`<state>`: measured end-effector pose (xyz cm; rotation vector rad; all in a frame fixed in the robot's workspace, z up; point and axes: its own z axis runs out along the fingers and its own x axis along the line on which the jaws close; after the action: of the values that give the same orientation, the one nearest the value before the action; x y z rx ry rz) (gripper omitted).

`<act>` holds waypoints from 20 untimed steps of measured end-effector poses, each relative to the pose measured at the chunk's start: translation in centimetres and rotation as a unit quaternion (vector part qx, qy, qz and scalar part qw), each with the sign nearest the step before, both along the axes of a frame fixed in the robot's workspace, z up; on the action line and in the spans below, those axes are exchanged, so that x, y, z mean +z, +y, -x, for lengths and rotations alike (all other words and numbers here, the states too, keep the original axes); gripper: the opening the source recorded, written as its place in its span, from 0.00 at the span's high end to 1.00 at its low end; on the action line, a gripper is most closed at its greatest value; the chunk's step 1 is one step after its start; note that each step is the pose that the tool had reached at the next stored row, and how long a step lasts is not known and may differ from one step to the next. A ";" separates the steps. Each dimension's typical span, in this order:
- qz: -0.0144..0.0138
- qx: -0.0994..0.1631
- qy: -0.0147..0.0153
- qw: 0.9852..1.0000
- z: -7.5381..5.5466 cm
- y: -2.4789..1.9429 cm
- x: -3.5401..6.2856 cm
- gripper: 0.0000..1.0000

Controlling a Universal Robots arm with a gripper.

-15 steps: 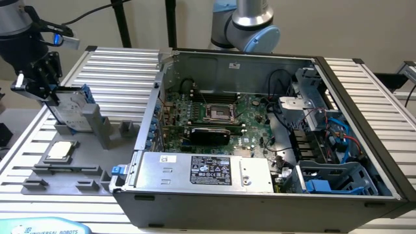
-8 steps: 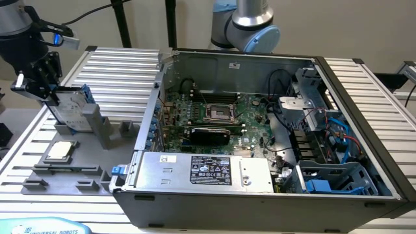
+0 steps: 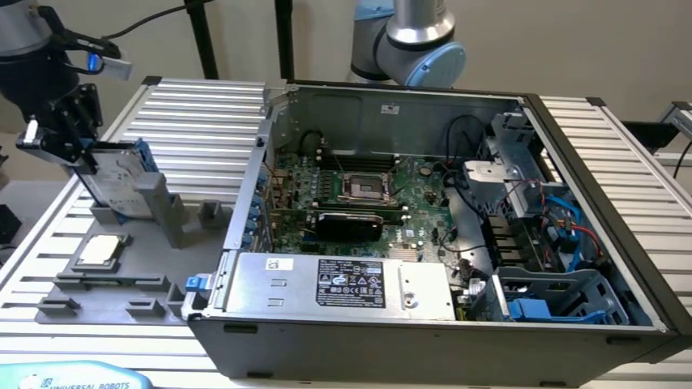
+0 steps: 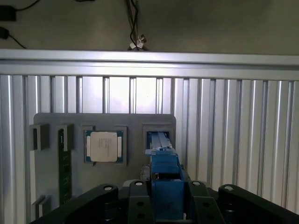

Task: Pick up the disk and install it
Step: 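Pick up the disk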

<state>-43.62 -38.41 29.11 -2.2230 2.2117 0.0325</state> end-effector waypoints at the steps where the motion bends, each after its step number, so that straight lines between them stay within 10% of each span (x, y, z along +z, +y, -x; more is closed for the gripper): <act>1: 0.000 0.000 0.000 1.000 0.0 0.00 0.12 0.67; 20: -0.001 0.000 0.000 1.000 -0.3 0.01 5.14 0.67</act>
<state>-43.31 -38.40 34.24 -2.2226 2.2111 0.0338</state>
